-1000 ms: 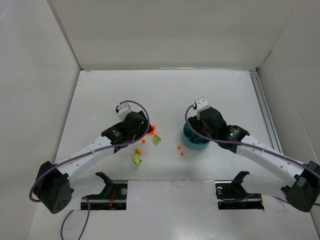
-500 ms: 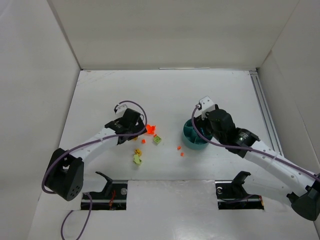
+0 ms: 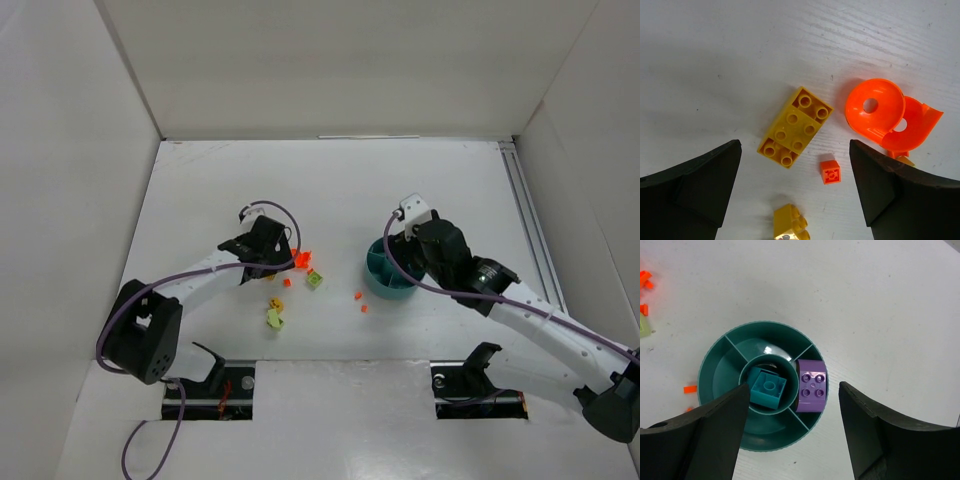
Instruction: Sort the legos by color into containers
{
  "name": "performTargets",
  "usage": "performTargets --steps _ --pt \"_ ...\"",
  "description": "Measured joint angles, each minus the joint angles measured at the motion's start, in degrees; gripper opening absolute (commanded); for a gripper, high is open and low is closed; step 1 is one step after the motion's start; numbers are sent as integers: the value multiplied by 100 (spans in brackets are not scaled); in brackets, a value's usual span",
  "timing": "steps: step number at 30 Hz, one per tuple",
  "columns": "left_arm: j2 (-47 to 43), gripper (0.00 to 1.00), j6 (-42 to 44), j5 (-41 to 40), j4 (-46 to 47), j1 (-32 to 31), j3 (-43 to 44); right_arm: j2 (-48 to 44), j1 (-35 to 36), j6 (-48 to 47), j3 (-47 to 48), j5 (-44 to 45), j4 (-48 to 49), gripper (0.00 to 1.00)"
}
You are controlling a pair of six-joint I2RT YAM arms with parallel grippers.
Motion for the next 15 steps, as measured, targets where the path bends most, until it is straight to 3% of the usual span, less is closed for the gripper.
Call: performTargets --steps 5,11,15 --pt "109 71 177 15 144 37 0 -2 -90 -2 -9 4 7 77" --pt "472 70 341 46 221 37 0 -7 -201 -4 -83 15 -2 77" --pt "542 55 404 52 258 37 0 -52 -275 -4 -87 20 -13 77"
